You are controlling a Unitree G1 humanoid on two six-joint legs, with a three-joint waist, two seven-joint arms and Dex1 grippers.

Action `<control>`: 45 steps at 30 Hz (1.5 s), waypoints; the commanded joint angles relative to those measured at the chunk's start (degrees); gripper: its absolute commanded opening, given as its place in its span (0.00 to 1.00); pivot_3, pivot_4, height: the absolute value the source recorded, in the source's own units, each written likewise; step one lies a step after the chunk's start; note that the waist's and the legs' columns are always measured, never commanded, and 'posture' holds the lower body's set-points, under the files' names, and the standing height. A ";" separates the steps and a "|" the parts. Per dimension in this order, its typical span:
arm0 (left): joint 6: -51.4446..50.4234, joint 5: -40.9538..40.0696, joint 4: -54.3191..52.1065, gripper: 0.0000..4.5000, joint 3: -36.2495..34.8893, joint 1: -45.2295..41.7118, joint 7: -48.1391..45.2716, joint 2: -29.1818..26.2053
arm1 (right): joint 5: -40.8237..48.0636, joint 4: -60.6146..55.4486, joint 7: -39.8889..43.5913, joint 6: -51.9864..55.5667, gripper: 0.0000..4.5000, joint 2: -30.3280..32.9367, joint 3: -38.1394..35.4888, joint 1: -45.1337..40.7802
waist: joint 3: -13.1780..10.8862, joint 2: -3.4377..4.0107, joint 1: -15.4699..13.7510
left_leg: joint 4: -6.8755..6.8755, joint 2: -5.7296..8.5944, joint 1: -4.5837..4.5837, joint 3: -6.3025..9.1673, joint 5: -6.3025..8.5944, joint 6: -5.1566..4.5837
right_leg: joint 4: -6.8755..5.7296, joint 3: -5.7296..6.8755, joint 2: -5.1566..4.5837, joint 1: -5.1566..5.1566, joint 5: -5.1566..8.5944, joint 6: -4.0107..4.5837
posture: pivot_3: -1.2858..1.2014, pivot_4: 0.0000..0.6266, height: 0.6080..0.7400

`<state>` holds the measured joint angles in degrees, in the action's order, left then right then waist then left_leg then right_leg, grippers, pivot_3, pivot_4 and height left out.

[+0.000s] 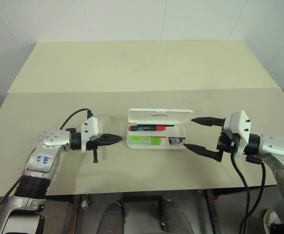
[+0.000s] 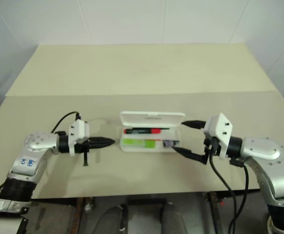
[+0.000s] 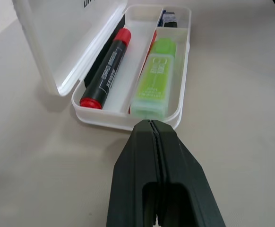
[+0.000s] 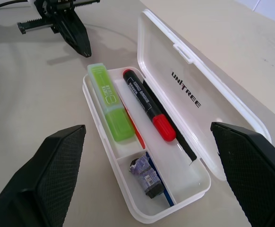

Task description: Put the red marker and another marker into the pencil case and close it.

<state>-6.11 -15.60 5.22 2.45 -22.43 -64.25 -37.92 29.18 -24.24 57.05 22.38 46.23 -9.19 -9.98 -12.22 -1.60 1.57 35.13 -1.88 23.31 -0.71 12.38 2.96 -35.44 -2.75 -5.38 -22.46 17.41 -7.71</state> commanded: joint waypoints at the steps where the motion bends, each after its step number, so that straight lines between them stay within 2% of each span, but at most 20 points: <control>1: 1.33 0.31 -0.02 0.01 0.29 -1.40 0.04 0.60 | 1.24 -2.41 -1.06 0.05 1.00 -0.48 -0.65 0.11 | 0.00 0.00 -0.03 | 0.01 0.00 0.00 0.00 0.00 0.00 | 0.00 0.00 -0.01 0.00 0.00 0.00 | 0.52 0.24 1.00; 28: 3.59 1.77 4.29 0.01 2.72 -5.26 -0.04 5.48 | 1.52 -4.36 -4.42 0.36 1.00 -1.76 -0.45 0.57 | 0.00 0.00 -0.05 | 0.02 0.00 0.01 0.01 0.00 0.00 | -0.01 0.01 0.01 0.00 -0.08 -0.15 | 0.52 0.24 1.00; 33: 0.24 -3.86 -2.18 0.01 -0.98 -2.20 -2.89 2.68 | 1.20 -3.80 -4.34 -0.01 1.00 -2.08 -0.09 0.87 | 0.00 0.00 0.10 | 0.02 0.00 0.01 0.01 0.00 0.00 | -0.01 0.00 0.01 0.00 -0.08 -0.15 | 0.52 0.24 1.00; 40: -6.03 -8.20 -10.33 0.01 -8.03 3.98 -0.97 -3.23 | 1.04 -2.99 -4.09 -0.41 1.00 -2.51 0.55 0.82 | 0.00 0.00 0.04 | -0.04 -0.02 -0.01 0.02 0.00 -0.01 | -0.02 0.02 0.00 0.00 -0.03 -0.06 | 0.52 0.24 1.00; 45: -5.11 -6.08 -4.67 0.01 -12.98 3.39 5.64 -3.64 | 0.90 -1.66 -3.35 -1.51 1.00 -2.86 1.19 -0.34 | 0.00 -0.01 0.03 | 0.00 -0.02 -0.02 0.02 0.00 -0.02 | -0.01 0.02 -0.02 0.01 0.16 0.33 | 0.52 0.24 1.00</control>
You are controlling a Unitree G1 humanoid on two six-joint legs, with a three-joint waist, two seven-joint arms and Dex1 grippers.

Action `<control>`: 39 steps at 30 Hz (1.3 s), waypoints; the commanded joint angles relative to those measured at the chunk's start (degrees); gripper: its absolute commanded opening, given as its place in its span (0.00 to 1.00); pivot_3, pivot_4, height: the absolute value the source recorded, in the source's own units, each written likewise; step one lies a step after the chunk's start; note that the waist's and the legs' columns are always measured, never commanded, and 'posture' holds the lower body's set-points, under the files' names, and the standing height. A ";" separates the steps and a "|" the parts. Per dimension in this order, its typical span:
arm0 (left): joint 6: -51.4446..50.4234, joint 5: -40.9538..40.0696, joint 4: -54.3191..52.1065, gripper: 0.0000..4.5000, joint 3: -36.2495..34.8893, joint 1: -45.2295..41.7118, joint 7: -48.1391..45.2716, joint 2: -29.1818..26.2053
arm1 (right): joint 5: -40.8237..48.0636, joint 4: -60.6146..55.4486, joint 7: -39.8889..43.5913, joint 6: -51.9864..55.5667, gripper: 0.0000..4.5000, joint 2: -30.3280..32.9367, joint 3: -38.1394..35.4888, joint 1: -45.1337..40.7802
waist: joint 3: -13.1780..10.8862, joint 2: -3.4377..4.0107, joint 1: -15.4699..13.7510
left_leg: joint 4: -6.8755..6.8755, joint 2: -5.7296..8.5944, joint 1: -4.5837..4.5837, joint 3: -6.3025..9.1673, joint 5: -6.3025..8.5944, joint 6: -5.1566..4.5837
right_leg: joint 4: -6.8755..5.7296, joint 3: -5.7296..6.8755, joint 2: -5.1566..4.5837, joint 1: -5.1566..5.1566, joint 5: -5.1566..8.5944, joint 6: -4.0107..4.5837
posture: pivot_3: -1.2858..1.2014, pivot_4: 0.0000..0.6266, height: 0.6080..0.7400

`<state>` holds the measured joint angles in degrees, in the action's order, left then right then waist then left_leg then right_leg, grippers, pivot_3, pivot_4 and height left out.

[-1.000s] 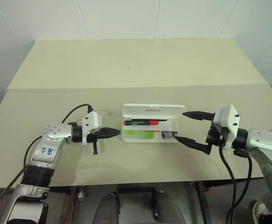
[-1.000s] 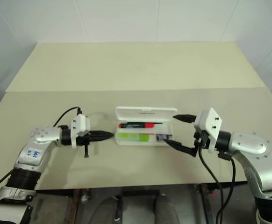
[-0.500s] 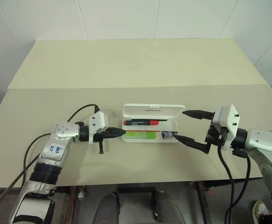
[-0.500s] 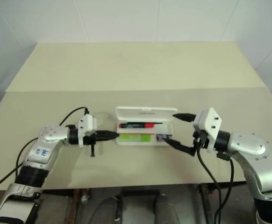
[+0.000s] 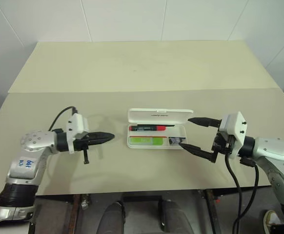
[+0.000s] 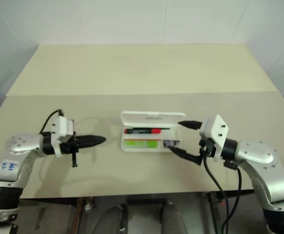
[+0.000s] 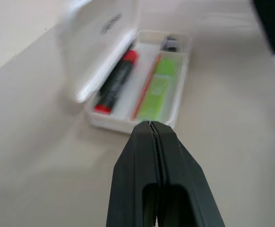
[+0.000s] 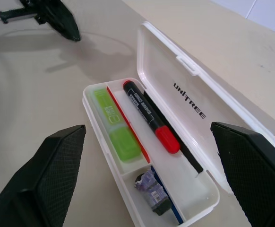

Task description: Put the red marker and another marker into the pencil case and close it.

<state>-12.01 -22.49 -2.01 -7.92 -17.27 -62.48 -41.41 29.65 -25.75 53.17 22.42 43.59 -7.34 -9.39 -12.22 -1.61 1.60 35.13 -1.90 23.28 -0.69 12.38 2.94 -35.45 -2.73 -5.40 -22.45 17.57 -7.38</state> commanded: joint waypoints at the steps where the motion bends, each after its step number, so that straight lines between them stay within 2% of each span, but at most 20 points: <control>1: 1.23 1.43 3.99 0.01 -2.45 -3.00 4.94 0.35 | 0.50 -0.09 0.74 -1.67 1.00 -0.18 -0.64 -1.02 | 0.00 0.00 -0.04 | 0.01 0.01 0.00 -0.01 -0.01 -0.02 | -0.01 0.00 0.00 0.00 -0.01 0.01 | 0.52 0.24 1.00; 5: 3.73 4.92 11.16 0.01 -0.46 -9.02 8.85 2.36 | 1.26 -0.42 1.46 -2.12 1.00 -0.06 -1.02 -1.76 | 0.00 -0.04 -0.33 | 0.05 0.05 0.02 0.01 -0.03 -0.05 | 0.01 0.02 -0.02 0.03 -0.04 -0.02 | 0.52 0.24 1.00; 8: 5.30 7.60 16.83 0.01 1.42 -13.57 11.02 4.55 | 2.19 -1.70 1.14 -1.64 1.00 0.00 -1.48 -2.08 | 0.02 -0.07 -0.31 | 0.05 0.06 0.05 0.01 -0.03 -0.04 | 0.05 0.01 -0.01 0.02 -0.25 -0.39 | 0.52 0.24 1.00; 14: 7.50 10.79 23.75 0.01 6.38 -19.64 11.15 9.83 | 3.52 -4.23 0.58 -1.02 1.00 0.72 -2.86 -0.91 | 0.02 -0.08 -0.23 | 0.00 0.05 0.08 0.02 -0.01 -0.02 | 0.04 0.05 0.02 -0.02 -0.34 -0.62 | 0.52 0.24 1.00; 23: 12.58 13.23 35.86 0.01 9.40 -28.21 11.10 16.47 | 3.67 -6.67 -1.21 -0.05 1.00 0.85 -4.25 1.93 | 0.00 -0.13 -0.21 | 0.06 0.06 0.11 0.04 -0.01 -0.02 | 0.05 0.06 0.05 -0.01 -0.38 -0.69 | 0.52 0.24 1.00; 28: 13.97 12.55 37.24 0.01 9.67 -30.25 8.13 18.05 | 3.55 -7.34 -2.40 0.19 1.00 0.61 -4.27 2.64 | 0.00 -0.13 -0.14 | 0.04 0.05 0.12 0.04 -0.01 -0.02 | 0.05 0.06 0.07 -0.03 -0.38 -0.69 | 0.52 0.24 1.00; 32: 11.94 9.50 32.99 0.01 9.51 -28.46 0.86 17.23 | 3.58 -7.77 -3.02 0.19 1.00 0.72 -4.77 3.57 | 0.00 -0.13 -0.15 | 0.04 0.05 0.15 0.04 -0.01 -0.01 | 0.08 0.06 0.06 -0.03 -0.38 -0.69 | 0.52 0.24 1.00; 39: 11.41 9.22 30.93 0.01 9.72 -27.02 -2.63 16.47 | 3.32 -8.07 -4.03 -0.15 1.00 0.36 -4.28 4.01 | 0.00 -0.13 -0.14 | 0.04 0.05 0.13 0.05 -0.01 -0.01 | 0.05 0.05 0.06 -0.02 -0.38 -0.69 | 0.52 0.24 1.00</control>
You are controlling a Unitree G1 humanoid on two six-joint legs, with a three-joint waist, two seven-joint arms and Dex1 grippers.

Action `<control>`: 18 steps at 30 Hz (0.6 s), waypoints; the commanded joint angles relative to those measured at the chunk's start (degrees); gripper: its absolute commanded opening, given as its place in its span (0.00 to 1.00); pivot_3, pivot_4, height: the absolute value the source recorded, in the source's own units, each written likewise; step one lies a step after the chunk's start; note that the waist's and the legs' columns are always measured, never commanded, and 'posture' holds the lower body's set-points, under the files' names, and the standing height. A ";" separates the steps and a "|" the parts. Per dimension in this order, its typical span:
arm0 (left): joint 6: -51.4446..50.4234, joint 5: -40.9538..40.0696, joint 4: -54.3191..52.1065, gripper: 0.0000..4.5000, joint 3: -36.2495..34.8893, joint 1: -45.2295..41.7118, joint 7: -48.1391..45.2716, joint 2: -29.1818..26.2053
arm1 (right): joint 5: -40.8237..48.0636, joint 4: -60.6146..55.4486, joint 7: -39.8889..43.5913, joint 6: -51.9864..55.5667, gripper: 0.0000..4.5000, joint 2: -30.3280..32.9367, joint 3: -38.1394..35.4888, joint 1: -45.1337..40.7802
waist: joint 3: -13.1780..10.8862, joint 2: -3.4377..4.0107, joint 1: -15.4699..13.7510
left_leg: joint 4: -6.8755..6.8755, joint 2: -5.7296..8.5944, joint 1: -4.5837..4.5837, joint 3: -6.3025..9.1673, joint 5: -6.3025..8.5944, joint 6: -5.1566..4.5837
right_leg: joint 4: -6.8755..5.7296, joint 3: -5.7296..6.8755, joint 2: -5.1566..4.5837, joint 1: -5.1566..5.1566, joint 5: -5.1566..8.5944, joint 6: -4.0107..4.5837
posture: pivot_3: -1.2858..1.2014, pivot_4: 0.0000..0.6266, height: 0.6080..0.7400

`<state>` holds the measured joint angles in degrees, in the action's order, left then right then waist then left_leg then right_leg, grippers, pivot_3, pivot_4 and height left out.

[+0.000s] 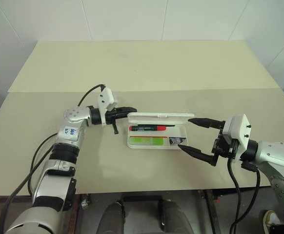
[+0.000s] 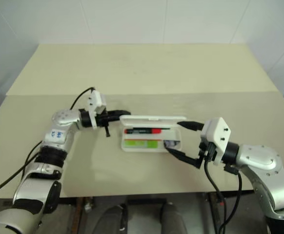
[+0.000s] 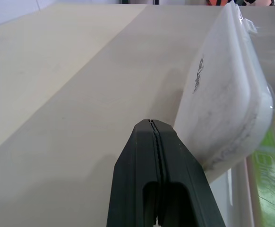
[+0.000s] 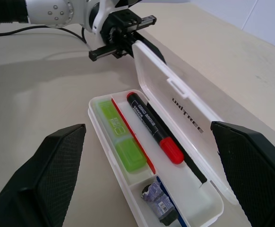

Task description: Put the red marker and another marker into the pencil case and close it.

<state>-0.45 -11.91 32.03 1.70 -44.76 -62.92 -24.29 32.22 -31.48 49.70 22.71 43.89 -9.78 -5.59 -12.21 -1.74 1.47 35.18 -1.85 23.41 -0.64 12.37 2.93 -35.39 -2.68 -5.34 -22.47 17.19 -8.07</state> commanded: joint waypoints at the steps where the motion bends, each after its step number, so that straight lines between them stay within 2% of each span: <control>1: -0.39 -1.42 -3.58 0.01 0.35 0.64 -3.02 -0.74 | 0.76 -2.35 -0.65 -0.49 1.00 0.07 -1.83 0.24 | 0.00 0.00 -0.03 | 0.00 0.00 0.01 0.00 0.00 0.00 | 0.00 0.00 0.00 0.00 0.00 0.00 | 0.52 0.24 1.00; 18: -0.57 2.98 -6.25 0.01 8.81 1.79 -11.57 -2.75 | 1.59 -3.32 -1.83 1.18 1.00 0.84 -3.13 0.17 | 0.00 0.00 -0.05 | 0.00 0.00 0.01 0.01 0.00 0.00 | 0.02 0.00 0.00 0.00 0.01 0.02 | 0.52 0.24 1.00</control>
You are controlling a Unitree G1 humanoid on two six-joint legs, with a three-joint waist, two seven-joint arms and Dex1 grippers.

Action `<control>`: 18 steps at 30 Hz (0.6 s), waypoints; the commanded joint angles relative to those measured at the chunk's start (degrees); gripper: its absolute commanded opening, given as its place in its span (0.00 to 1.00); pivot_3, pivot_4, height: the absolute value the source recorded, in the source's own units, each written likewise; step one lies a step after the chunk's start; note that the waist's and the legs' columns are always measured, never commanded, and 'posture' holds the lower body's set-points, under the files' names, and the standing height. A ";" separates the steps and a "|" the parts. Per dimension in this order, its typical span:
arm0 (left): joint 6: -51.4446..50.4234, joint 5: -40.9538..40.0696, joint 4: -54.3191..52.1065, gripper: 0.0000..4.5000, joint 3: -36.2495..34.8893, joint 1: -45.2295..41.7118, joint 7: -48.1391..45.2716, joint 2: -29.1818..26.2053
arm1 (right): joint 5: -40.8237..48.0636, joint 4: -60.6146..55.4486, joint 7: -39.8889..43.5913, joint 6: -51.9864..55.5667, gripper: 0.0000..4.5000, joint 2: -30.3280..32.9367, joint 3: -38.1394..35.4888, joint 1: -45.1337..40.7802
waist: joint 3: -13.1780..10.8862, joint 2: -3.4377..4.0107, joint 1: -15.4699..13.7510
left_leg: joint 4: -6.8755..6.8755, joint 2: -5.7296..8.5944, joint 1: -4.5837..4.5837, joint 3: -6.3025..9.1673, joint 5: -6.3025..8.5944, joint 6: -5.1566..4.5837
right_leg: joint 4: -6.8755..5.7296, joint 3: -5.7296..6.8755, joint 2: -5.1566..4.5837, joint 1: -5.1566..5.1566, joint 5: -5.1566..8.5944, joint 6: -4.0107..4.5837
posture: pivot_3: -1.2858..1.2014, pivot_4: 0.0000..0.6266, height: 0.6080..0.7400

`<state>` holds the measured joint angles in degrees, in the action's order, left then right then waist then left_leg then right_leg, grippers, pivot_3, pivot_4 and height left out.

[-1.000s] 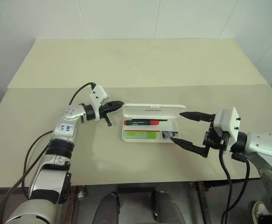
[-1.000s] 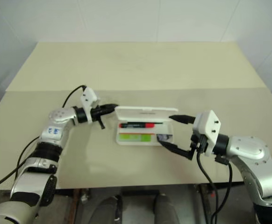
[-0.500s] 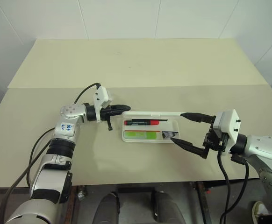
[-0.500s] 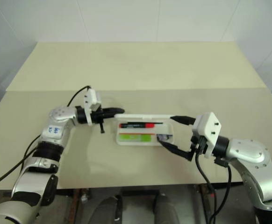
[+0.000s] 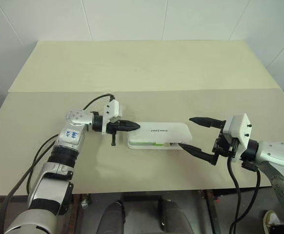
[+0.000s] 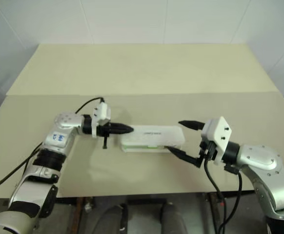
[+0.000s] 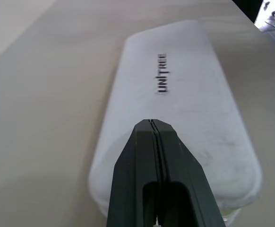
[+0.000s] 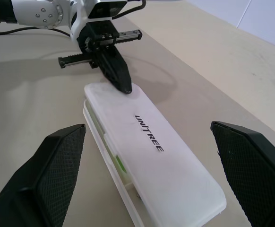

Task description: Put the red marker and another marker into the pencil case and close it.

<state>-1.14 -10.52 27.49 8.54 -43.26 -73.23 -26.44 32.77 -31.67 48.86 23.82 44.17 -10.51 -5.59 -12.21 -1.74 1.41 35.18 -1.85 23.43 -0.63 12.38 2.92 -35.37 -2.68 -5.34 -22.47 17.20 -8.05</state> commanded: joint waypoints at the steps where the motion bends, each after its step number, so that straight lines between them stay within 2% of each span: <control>1: -0.48 2.21 -1.66 0.01 2.74 -0.03 -1.11 -0.44 | 1.05 -3.41 -1.22 0.25 1.00 0.46 -2.40 0.38 | 0.00 0.00 0.00 | 0.00 0.00 0.00 0.00 0.00 0.00 | 0.00 0.00 0.00 0.00 0.00 0.00 | 0.52 0.24 1.00; 8: -4.41 4.68 -2.68 0.01 6.39 -3.08 -1.17 0.90 | 1.05 -4.64 -2.59 0.97 1.00 -0.28 -2.10 0.84 | 0.00 0.00 -0.02 | 0.02 0.01 -0.01 0.01 0.00 -0.01 | 0.00 -0.01 0.00 0.03 0.00 0.01 | 0.52 0.24 1.00; 18: -9.56 7.33 -7.08 0.01 9.66 -6.40 -2.19 -0.02 | 0.76 -5.18 -4.16 0.83 1.00 -1.13 -1.64 1.24 | 0.00 -0.01 -0.06 | 0.02 0.01 0.00 0.03 0.00 -0.01 | 0.01 -0.01 0.00 0.02 0.01 0.02 | 0.52 0.24 1.00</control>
<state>-9.91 -3.92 22.71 17.23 -48.82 -74.78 -25.97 32.87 -34.52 45.30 25.10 43.31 -11.49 -4.16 -12.21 -1.74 1.35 35.20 -1.84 23.43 -0.60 12.38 2.91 -35.36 -2.68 -5.34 -22.45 17.21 -8.02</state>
